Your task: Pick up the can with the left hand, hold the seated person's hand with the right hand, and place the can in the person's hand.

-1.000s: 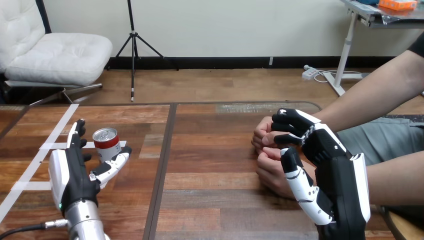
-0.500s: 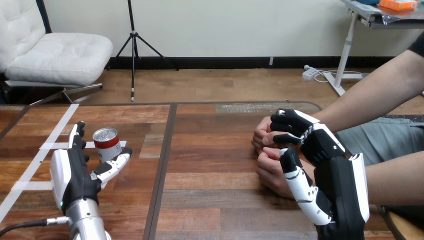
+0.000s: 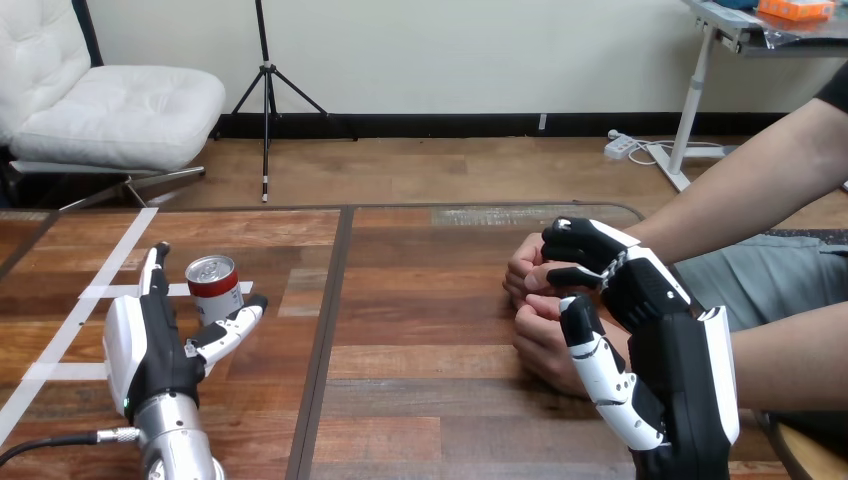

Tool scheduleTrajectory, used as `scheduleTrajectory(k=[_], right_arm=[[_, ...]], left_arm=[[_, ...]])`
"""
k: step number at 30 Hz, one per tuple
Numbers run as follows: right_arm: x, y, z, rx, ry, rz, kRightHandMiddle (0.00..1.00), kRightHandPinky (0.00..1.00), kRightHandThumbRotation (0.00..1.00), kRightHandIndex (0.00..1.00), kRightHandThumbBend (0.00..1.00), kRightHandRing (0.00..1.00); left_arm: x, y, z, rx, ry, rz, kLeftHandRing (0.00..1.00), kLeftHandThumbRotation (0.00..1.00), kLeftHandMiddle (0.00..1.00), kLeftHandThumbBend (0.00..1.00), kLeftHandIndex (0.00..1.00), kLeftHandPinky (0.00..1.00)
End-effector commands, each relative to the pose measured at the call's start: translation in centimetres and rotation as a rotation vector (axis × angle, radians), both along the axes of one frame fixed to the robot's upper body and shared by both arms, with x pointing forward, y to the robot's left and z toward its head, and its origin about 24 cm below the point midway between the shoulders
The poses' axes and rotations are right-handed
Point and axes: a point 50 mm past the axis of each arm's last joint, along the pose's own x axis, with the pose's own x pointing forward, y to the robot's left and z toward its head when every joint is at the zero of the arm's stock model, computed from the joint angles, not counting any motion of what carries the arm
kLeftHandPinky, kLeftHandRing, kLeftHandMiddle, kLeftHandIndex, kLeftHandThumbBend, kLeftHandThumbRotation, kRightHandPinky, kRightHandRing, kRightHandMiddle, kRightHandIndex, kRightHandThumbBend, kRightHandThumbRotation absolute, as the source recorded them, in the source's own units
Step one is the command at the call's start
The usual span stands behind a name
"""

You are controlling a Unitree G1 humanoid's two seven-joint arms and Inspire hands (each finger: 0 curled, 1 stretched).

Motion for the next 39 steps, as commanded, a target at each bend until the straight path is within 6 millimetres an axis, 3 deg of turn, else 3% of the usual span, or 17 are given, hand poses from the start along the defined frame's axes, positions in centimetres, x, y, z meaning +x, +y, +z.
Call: scheduleTrajectory(k=[1,12,39], right_arm=[[0.91,0.15,1.12,0.006,-0.069,0.007,0.75,0.65,0.58,0.74,0.48,0.73],[0.91,0.09,1.06,0.004,-0.064,0.003,0.74,0.66,0.59,0.74,0.48,0.73],[0.87,0.17,1.02,-0.011,-0.062,0.002,0.74,0.65,0.6,0.74,0.48,0.73]], left_arm=[[2.12,0.07,2.38,0.048,-0.092,-0.02,0.92,0.18,0.96,0.75,0.95,0.82],[2.26,0.14,2.34,0.04,-0.116,-0.011,0.93,0.17,0.97,0.77,0.97,0.84],[2.89,0.42,2.08,0.051,-0.096,0.016,0.92,0.25,0.96,0.78,0.95,0.82]])
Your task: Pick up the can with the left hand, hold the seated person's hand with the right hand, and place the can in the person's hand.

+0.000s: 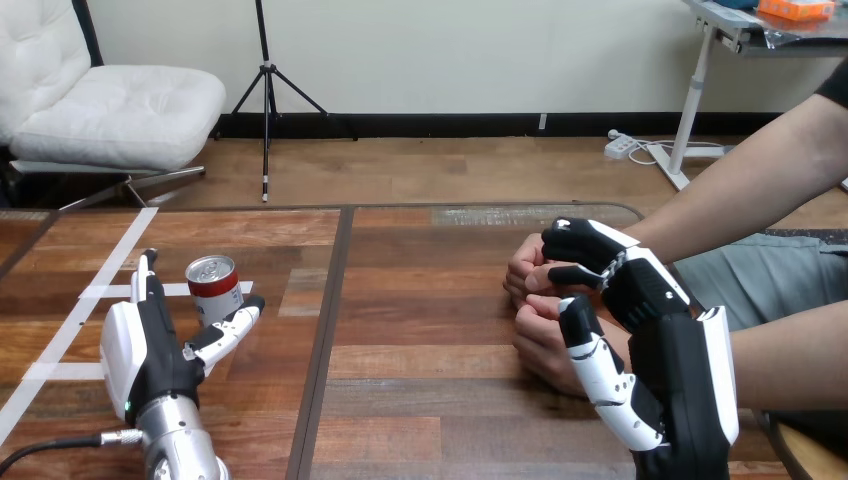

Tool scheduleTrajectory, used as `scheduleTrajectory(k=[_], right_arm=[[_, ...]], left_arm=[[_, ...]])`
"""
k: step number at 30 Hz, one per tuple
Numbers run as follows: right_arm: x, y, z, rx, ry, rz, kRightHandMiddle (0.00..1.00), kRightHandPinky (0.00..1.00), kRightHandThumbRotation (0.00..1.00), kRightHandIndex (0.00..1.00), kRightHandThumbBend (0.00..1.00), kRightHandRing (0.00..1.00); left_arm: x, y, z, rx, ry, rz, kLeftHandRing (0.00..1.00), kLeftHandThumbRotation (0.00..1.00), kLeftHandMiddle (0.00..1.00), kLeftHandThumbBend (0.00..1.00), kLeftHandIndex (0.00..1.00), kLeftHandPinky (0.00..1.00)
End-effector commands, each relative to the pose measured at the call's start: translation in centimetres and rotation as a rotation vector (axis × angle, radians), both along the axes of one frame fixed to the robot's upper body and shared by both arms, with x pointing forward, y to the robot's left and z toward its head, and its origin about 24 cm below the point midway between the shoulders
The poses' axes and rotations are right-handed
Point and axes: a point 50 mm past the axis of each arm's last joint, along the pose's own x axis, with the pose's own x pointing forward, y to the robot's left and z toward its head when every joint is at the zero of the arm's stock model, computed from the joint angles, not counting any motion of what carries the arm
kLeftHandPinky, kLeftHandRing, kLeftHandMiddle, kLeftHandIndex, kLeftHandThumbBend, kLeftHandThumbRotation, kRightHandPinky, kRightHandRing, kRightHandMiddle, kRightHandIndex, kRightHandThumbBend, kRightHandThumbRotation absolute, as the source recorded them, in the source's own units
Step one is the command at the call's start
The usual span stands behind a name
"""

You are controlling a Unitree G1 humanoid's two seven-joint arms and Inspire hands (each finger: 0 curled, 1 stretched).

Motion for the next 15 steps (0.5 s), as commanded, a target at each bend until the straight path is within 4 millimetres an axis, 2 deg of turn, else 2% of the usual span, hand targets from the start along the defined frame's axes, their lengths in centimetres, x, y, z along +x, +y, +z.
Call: scheduleTrajectory(k=[1,15], right_arm=[[0.86,0.11,1.03,0.001,-0.062,0.0,0.74,0.65,0.6,0.74,0.48,0.73],[0.77,0.16,1.03,-0.002,-0.063,0.001,0.74,0.64,0.6,0.74,0.47,0.72]], left_arm=[[2.55,0.23,2.98,0.049,-0.109,-0.024,0.91,0.25,0.96,0.78,0.94,0.81],[2.9,0.09,3.05,0.04,-0.112,-0.025,0.88,0.27,0.92,0.77,0.91,0.79]])
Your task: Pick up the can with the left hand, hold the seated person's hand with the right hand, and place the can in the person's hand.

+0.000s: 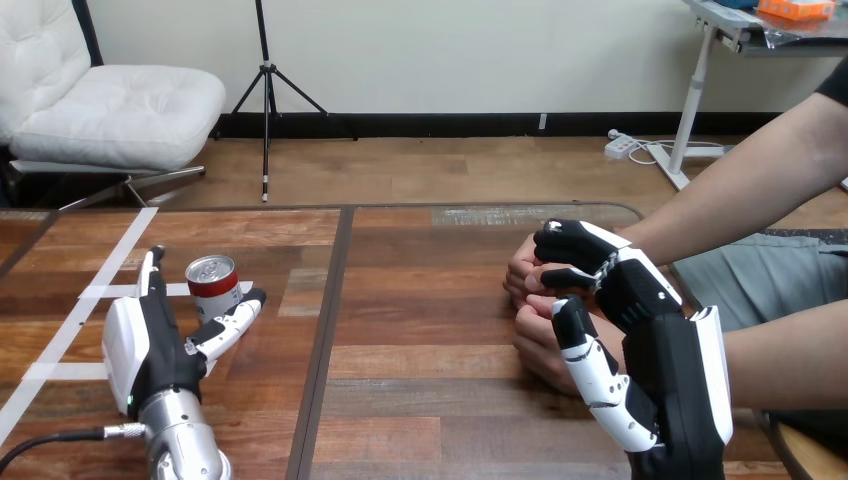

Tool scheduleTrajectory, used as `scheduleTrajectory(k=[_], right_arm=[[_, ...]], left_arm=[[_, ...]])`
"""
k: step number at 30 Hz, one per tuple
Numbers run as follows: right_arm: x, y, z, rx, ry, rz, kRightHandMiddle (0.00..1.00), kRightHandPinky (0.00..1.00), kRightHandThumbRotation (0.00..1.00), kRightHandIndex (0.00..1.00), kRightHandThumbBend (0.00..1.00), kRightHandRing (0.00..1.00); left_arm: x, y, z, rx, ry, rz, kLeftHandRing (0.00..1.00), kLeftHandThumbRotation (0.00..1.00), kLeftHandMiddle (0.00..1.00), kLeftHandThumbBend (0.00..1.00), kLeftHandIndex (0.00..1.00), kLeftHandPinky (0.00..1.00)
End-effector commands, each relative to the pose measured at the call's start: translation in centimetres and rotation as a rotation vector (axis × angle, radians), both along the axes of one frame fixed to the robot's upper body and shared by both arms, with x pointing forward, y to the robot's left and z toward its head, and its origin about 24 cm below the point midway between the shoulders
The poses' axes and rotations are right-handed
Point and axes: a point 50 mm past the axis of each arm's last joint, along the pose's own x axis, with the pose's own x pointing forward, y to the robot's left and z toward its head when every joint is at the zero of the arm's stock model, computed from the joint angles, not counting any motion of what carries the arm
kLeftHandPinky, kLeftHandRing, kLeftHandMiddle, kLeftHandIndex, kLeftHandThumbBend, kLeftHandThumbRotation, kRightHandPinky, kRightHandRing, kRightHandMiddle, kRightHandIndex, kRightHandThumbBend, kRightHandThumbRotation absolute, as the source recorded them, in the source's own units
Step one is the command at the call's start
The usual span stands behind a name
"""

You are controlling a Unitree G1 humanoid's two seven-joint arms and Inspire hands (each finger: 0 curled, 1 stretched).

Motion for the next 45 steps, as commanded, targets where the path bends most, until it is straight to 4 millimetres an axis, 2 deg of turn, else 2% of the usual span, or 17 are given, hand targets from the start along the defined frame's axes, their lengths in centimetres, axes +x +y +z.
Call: scheduleTrajectory(k=[1,18,45], right_arm=[[0.76,0.08,1.03,0.003,-0.062,-0.002,0.74,0.64,0.6,0.74,0.47,0.72],[0.65,0.1,0.95,0.0,-0.052,-0.003,0.75,0.65,0.61,0.74,0.47,0.73],[0.69,0.23,0.9,0.003,-0.048,0.006,0.75,0.65,0.61,0.74,0.47,0.74]], left_arm=[[2.43,0.15,2.98,0.037,-0.116,-0.028,0.87,0.27,0.91,0.77,0.9,0.78],[2.64,-0.52,3.41,-0.002,-0.183,-0.035,0.81,0.25,0.84,0.79,0.82,0.74],[3.2,-0.57,3.52,-0.002,-0.148,-0.044,0.81,0.25,0.85,0.77,0.83,0.74]])
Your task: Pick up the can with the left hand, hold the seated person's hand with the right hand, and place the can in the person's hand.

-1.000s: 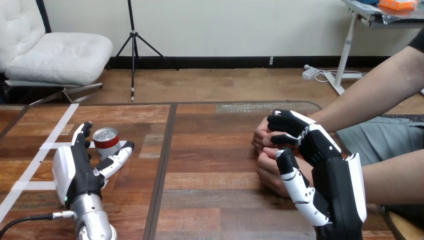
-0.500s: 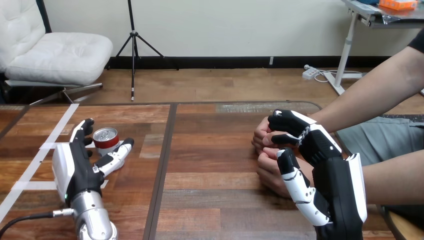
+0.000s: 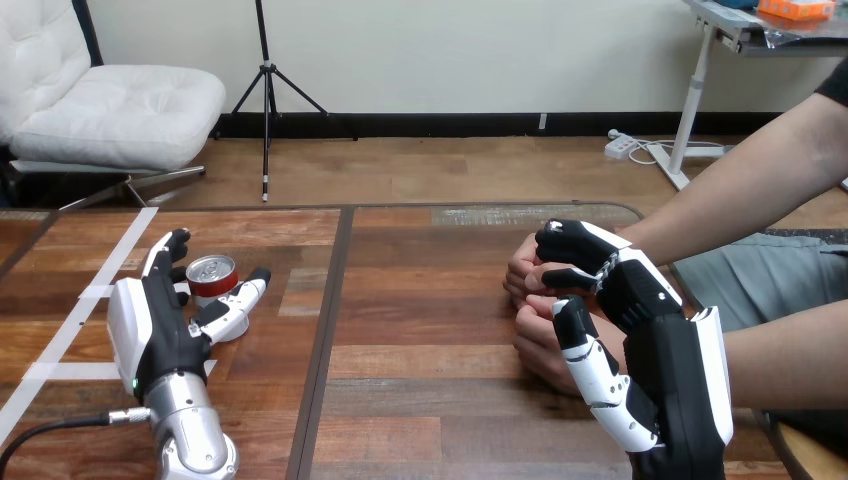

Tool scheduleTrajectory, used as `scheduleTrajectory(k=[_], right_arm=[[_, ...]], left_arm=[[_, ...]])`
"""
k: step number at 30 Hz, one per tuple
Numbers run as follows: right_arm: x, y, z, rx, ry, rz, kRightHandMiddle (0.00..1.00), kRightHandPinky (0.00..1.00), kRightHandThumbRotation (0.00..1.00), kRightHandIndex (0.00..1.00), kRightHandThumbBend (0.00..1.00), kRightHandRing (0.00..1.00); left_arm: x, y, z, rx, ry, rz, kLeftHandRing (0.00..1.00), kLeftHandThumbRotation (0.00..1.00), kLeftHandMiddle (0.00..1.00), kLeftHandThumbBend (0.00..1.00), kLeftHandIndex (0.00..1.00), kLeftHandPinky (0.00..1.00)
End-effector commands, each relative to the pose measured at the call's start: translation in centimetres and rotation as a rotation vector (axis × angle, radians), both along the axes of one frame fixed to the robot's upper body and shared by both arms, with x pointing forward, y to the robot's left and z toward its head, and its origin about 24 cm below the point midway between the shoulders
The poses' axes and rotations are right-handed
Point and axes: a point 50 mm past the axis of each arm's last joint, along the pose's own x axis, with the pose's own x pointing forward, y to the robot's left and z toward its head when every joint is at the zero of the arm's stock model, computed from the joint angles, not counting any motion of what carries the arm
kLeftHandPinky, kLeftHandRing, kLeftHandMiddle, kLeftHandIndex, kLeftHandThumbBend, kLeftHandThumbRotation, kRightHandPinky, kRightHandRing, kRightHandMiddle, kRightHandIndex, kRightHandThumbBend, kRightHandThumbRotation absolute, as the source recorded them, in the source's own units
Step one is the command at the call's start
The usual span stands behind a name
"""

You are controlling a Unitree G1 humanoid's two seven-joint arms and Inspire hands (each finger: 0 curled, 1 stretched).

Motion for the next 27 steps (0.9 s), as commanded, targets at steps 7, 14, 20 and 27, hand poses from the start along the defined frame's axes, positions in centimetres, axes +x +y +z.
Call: scheduleTrajectory(k=[7,14,20,27], right_arm=[[0.69,0.13,0.93,0.005,-0.051,0.004,0.75,0.67,0.61,0.74,0.47,0.74],[0.65,0.09,0.98,0.006,-0.052,0.005,0.75,0.67,0.61,0.74,0.46,0.74],[0.63,-0.02,0.99,0.007,-0.053,0.004,0.75,0.67,0.61,0.74,0.47,0.74],[0.61,-0.12,1.03,0.002,-0.056,-0.003,0.74,0.66,0.6,0.74,0.47,0.73]], left_arm=[[2.36,0.01,2.47,0.036,-0.051,-0.028,0.81,0.26,0.84,0.77,0.83,0.73],[2.52,0.09,2.36,0.059,-0.021,-0.032,0.8,0.27,0.84,0.78,0.83,0.73],[2.62,0.11,2.27,0.081,0.003,-0.038,0.8,0.27,0.84,0.78,0.83,0.72],[2.67,0.13,2.17,0.109,0.024,-0.045,0.8,0.27,0.84,0.78,0.84,0.72]])
